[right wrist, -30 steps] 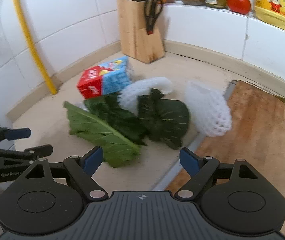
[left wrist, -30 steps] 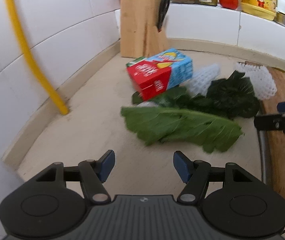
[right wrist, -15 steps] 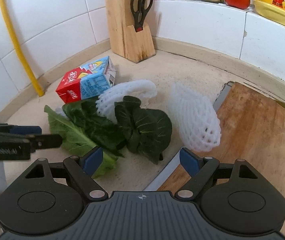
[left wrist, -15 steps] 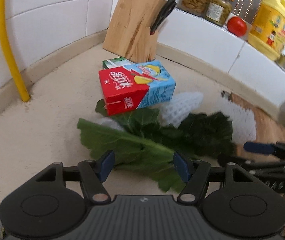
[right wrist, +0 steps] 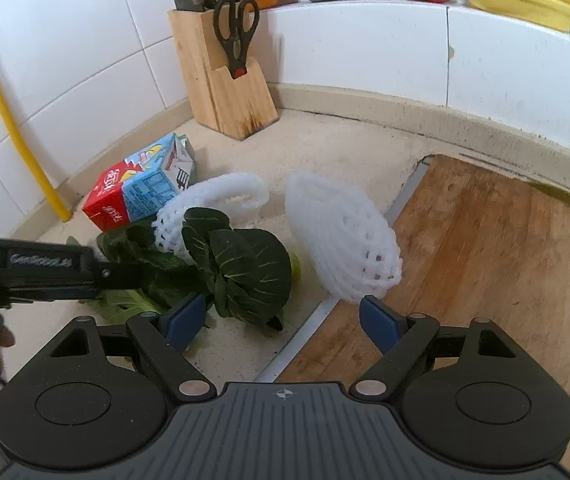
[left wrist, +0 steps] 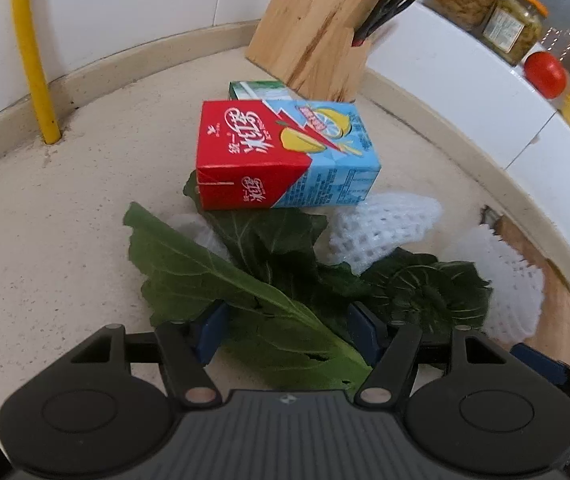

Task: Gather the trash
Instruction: 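Move both open grippers over the pile of green leaves on the counter, then grasp a green leaf stalk with the left gripper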

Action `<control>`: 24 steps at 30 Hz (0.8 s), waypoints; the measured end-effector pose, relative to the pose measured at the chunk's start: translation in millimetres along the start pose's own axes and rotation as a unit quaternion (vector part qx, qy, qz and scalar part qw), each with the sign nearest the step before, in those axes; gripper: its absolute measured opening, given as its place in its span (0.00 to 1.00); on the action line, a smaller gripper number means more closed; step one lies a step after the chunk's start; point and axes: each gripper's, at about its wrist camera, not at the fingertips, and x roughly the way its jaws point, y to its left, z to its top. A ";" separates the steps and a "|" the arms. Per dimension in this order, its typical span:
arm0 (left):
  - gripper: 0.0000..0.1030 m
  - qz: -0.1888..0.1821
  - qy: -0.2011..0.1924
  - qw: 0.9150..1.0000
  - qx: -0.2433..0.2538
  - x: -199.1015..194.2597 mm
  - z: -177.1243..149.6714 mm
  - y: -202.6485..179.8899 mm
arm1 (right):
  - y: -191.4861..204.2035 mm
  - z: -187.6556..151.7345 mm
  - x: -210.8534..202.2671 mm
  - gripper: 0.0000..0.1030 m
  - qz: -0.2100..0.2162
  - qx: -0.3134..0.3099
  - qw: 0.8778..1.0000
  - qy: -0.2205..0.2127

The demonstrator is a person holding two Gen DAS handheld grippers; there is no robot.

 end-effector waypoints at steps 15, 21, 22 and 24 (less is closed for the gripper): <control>0.19 0.013 0.041 0.999 0.022 -17.3 -25.7 49.0 | 2.6 -4.9 -5.3 0.84 0.025 -0.007 1.000 0.001; 0.23 0.000 0.032 0.999 0.006 -28.3 -27.3 59.9 | 13.2 -7.0 -1.1 0.85 0.026 -0.023 0.999 0.009; 0.28 -0.004 0.031 1.000 0.001 -27.8 -26.5 58.7 | 14.9 -7.4 0.2 0.85 0.028 -0.025 0.999 0.012; 0.37 -0.013 0.031 0.999 -0.010 -23.4 -25.6 54.9 | 17.6 -8.1 1.3 0.85 0.030 -0.029 0.999 0.014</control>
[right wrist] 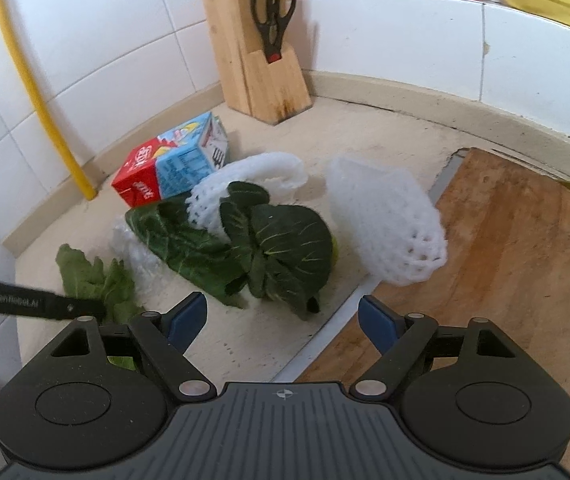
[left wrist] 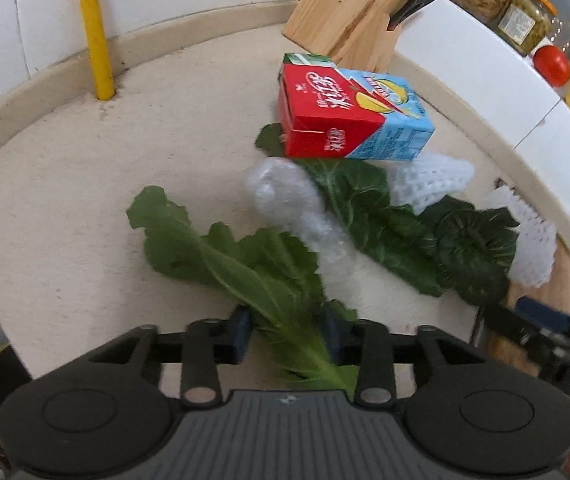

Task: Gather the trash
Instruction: 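Grasp a green leaf stalk with the left gripper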

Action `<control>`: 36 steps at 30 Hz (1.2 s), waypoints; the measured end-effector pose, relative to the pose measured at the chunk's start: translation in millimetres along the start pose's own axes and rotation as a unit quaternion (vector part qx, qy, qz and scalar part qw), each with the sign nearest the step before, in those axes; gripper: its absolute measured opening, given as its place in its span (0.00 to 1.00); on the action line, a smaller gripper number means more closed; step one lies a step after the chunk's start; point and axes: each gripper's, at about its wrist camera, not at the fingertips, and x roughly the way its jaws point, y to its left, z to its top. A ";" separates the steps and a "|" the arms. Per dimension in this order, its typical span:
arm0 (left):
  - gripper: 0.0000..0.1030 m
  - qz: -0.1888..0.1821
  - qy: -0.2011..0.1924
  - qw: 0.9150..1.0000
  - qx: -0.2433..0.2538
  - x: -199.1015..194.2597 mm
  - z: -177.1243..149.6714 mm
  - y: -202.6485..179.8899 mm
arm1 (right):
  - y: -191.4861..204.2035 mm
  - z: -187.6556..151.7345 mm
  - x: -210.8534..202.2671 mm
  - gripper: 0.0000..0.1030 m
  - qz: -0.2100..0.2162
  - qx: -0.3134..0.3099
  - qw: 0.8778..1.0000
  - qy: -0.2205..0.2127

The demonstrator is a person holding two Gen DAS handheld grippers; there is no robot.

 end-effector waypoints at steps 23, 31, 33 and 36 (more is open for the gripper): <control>0.06 0.001 -0.069 0.997 0.029 -28.9 -15.4 13.8 | 27.6 -3.2 5.3 0.68 0.025 -0.057 0.998 0.010; 0.06 0.002 -0.068 0.997 0.026 -31.8 -21.7 28.5 | 62.0 13.2 31.8 0.69 0.051 -0.129 0.990 0.011; 0.06 0.002 -0.069 0.997 0.026 -30.2 -22.9 29.7 | 69.6 17.9 44.4 0.69 0.048 -0.150 0.987 0.014; 0.06 0.002 -0.063 0.998 0.029 -27.5 -23.5 32.1 | 74.0 24.0 64.1 0.73 0.045 -0.171 0.984 0.015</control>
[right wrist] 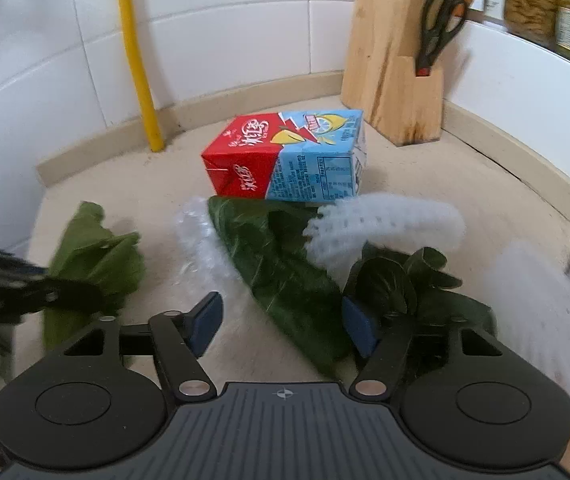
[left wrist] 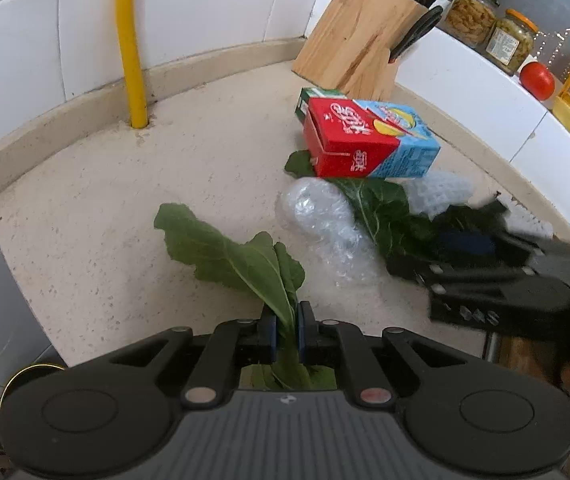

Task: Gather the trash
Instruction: 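Grasp a green leaf stalk with the left gripper, then grasp a dark green leaf with the right gripper while the left holds its leaf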

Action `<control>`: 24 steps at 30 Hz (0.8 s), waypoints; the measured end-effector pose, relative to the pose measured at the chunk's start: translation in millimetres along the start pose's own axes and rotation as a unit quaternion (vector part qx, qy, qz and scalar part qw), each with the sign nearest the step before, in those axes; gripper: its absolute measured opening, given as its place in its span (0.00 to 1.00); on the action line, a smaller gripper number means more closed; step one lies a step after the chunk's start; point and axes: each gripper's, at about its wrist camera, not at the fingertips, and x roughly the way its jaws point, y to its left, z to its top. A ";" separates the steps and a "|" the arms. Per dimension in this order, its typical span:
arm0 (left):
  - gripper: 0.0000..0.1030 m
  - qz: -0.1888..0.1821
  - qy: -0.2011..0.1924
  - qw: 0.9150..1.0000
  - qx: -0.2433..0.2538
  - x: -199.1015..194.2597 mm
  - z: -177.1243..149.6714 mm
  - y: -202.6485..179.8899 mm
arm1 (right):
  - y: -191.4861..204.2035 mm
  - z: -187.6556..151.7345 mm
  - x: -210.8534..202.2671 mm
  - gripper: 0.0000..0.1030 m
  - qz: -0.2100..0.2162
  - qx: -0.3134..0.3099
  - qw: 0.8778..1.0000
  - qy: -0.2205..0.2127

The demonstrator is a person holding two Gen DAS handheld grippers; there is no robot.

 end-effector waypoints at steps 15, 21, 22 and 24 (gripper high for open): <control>0.06 -0.015 0.016 1.000 0.017 5.7 0.1 0.7 | 16.6 4.6 18.4 0.45 -0.013 -0.056 0.998 0.016; 0.06 -0.023 0.018 0.999 0.021 4.9 -0.9 0.5 | 11.3 7.8 16.1 0.32 0.002 -0.020 0.999 0.032; 0.06 -0.024 0.019 0.999 0.024 4.2 -1.4 -0.1 | 7.9 8.6 12.4 0.21 0.014 -0.006 0.999 0.037; 0.06 -0.027 0.021 0.999 0.030 4.3 -1.3 -1.1 | 2.0 7.5 5.9 0.14 0.038 0.018 0.998 0.052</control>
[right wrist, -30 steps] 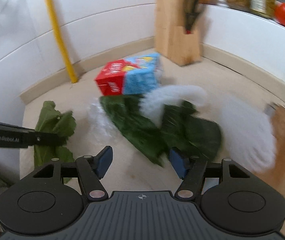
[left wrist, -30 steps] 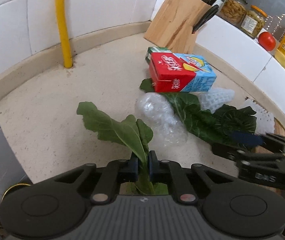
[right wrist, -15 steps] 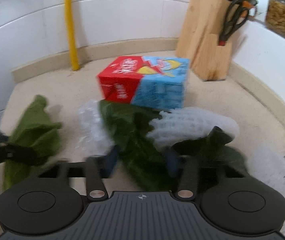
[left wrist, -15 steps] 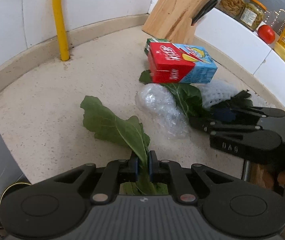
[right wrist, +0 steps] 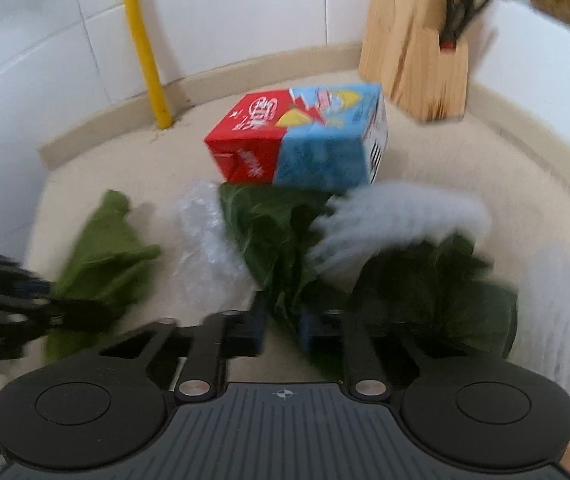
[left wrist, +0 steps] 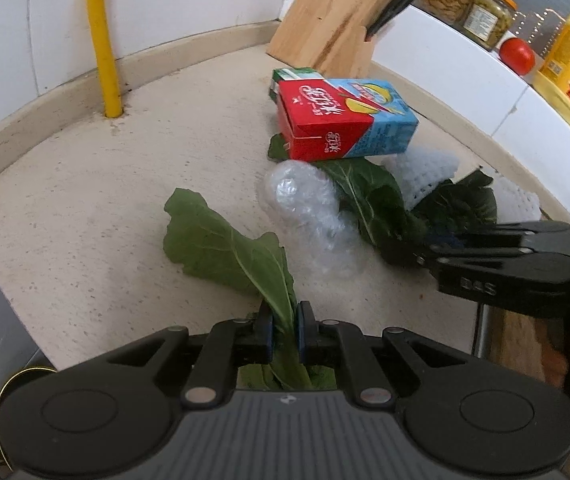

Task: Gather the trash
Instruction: 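Grasp a dark green leaf with the right gripper while the left holds its leaf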

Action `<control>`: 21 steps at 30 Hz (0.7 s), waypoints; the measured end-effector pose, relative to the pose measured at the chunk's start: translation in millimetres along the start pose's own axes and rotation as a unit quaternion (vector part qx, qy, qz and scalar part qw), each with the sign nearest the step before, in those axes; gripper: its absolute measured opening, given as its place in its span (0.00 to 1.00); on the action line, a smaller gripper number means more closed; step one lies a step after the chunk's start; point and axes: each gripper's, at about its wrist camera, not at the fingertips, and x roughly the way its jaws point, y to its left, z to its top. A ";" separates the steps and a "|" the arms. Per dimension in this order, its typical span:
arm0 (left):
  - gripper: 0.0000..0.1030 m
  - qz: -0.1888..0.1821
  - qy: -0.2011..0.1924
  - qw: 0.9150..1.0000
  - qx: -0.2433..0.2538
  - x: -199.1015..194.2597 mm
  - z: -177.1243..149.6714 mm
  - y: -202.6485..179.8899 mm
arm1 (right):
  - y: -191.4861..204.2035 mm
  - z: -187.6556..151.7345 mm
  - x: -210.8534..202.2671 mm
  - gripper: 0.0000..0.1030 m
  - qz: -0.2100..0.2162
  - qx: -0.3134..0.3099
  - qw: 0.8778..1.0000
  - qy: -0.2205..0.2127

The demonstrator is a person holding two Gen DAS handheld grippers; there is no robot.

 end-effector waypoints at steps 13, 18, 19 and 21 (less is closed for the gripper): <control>0.06 -0.030 0.006 0.999 0.026 -8.7 -9.6 -5.7 | -8.6 -33.4 -86.1 0.08 0.110 0.116 0.986 -0.041; 0.06 -0.032 0.007 0.999 0.037 -10.8 -13.5 -7.0 | -19.3 -38.0 -97.6 0.08 0.094 0.118 0.987 -0.053; 0.06 -0.030 0.008 0.999 0.040 -10.3 -14.7 -7.4 | -19.7 -42.1 -94.4 0.09 0.089 0.116 0.988 -0.041; 0.06 -0.026 0.009 0.999 0.042 -9.8 -15.7 -8.0 | -18.8 -49.2 -84.5 0.20 0.076 0.103 0.992 -0.012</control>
